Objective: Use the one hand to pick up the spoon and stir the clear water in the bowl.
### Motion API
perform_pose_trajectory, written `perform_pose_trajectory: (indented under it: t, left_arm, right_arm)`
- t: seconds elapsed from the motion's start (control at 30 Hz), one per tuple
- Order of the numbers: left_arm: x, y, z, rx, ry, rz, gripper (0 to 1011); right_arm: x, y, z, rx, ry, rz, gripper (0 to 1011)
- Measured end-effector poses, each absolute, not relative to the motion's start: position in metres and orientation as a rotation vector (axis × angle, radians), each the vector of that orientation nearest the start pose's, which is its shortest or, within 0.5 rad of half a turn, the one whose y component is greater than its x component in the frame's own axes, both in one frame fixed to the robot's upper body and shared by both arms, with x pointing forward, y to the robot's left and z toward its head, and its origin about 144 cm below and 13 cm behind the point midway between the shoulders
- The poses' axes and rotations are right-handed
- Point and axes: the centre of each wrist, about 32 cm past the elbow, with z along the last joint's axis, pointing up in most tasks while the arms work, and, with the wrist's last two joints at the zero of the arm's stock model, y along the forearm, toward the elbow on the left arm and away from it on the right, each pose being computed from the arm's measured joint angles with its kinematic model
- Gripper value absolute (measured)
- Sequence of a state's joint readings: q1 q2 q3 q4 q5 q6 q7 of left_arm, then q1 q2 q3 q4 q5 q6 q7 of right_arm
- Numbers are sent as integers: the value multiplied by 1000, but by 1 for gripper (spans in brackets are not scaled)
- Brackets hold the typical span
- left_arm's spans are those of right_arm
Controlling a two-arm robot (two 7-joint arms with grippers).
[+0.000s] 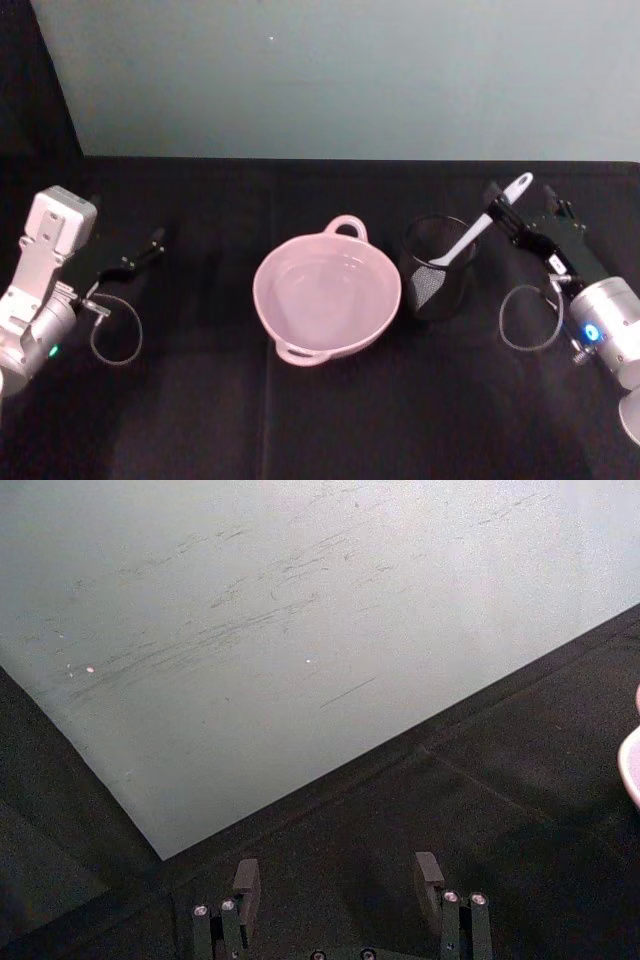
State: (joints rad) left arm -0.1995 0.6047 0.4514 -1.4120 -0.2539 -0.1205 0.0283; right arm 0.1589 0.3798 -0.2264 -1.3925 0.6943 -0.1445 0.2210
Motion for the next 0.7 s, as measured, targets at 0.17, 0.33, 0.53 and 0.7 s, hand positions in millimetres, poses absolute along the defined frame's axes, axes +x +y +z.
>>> perform_pose_trajectory:
  t: [0.17, 0.33, 0.53, 0.7]
  left_arm:
    - [489, 310, 1140, 305, -285, 1248, 1011]
    - [489, 310, 1140, 304, -285, 1248, 1011]
    - [489, 310, 1140, 304, -285, 1248, 1011]
    - [489, 310, 1140, 304, -285, 1248, 1011]
  right_arm:
    - [501, -287, 1141, 326, 239, -1221, 1003]
    - [503, -284, 1141, 360, 290, -1208, 1003]
    - [503, -282, 1141, 387, 340, -1196, 934]
    - [504, -281, 1139, 403, 374, -1193, 788]
